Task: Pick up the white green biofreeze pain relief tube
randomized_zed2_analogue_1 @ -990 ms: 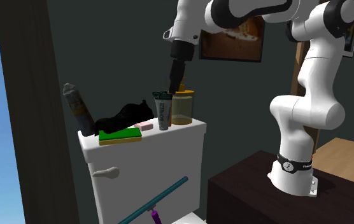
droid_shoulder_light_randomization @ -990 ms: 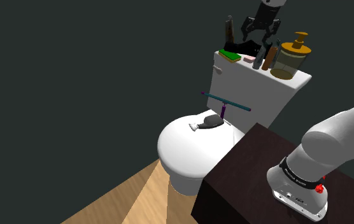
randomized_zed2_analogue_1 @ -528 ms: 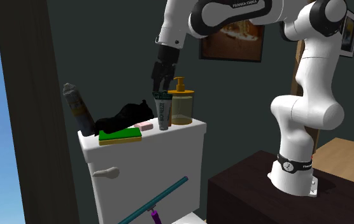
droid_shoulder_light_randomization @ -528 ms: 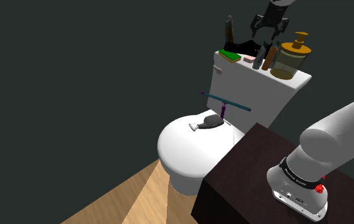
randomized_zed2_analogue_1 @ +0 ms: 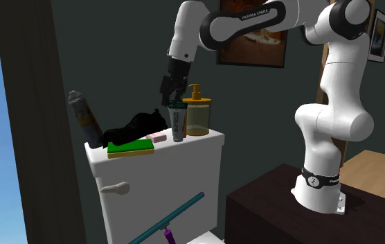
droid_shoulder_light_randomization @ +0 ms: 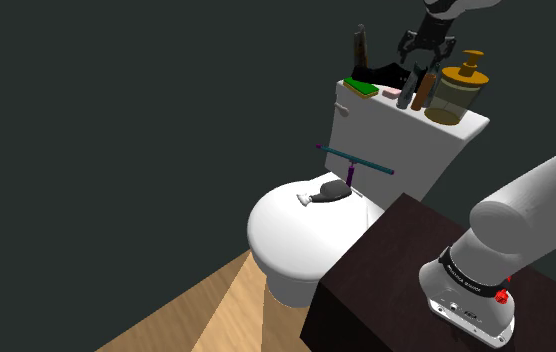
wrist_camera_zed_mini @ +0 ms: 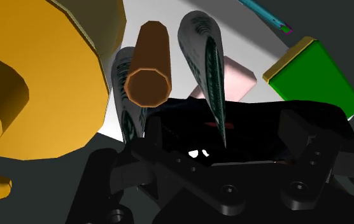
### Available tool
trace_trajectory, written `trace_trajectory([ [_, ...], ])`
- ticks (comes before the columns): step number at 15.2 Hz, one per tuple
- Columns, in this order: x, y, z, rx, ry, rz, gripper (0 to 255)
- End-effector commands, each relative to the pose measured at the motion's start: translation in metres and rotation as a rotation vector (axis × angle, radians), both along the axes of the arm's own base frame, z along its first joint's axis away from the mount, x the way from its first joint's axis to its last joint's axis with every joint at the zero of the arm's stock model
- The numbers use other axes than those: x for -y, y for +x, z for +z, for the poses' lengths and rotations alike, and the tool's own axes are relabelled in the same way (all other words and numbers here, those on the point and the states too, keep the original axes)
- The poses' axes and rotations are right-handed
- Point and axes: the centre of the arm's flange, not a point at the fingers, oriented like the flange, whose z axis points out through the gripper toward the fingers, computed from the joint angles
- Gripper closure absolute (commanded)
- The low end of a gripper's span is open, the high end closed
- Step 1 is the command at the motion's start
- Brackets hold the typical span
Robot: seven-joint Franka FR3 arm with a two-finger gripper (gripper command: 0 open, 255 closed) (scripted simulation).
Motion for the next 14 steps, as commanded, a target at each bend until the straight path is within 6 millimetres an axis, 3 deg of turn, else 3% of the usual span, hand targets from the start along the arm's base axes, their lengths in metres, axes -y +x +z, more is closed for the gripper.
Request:
trace_trajectory([
  [1, 0.0001, -0.0004, -0.0151, 0.0, 0.0, 0.0, 0],
  [3, 0.0001, -0.0004, -0.0151, 0.0, 0.0, 0.0, 0],
  [4, 0.0002, -0.0003, -0.0157, 0.0, 0.0, 0.0, 255],
  [14, 0.0001, -0.0004, -0.0098, 0.0, 0.0, 0.0, 255],
])
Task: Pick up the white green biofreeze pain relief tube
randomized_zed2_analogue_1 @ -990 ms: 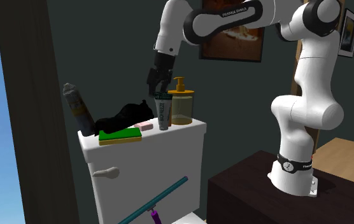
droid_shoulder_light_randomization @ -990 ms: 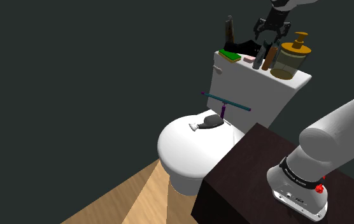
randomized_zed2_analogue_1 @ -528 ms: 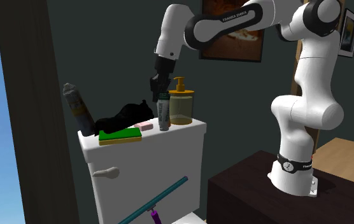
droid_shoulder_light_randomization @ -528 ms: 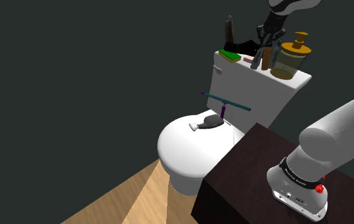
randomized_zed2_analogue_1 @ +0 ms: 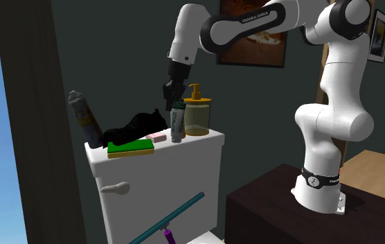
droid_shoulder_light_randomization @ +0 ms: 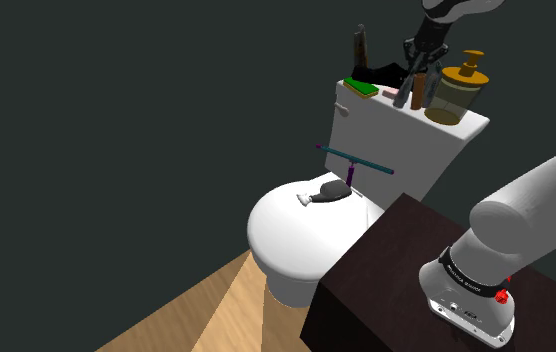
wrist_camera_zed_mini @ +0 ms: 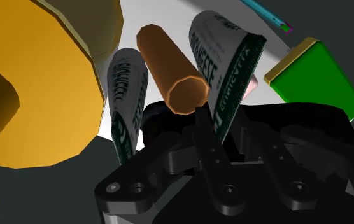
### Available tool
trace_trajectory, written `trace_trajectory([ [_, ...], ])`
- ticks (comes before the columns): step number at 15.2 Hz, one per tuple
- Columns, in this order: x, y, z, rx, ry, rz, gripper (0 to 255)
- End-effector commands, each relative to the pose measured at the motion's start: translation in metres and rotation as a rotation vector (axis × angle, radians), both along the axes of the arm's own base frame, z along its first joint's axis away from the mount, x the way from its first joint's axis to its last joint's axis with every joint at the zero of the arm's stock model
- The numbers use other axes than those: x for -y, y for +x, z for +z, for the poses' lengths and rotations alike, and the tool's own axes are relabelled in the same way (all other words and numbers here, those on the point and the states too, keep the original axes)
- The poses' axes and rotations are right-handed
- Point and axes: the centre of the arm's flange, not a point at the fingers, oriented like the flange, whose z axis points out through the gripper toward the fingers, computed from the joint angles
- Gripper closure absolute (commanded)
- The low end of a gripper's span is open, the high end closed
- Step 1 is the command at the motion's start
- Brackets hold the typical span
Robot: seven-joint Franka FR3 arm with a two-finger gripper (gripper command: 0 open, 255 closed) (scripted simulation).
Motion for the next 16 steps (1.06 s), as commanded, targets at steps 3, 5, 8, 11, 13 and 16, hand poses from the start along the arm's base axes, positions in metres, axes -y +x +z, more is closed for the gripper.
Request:
trace_trajectory([
  [3, 0.001, 0.0, 0.014, -0.008, 0.006, -0.001, 255],
  [5, 0.001, 0.0, 0.025, -0.008, 0.006, -0.001, 255],
  [8, 0.001, 0.0, 0.04, -0.008, 0.006, -0.001, 255],
  [11, 0.001, 0.0, 0.056, -0.008, 0.006, -0.001, 255],
  [13, 0.001, 0.0, 0.067, -0.008, 0.006, -0.001, 255],
  [16, 0.001, 0.0, 0.073, -0.008, 0.006, -0.001, 255],
])
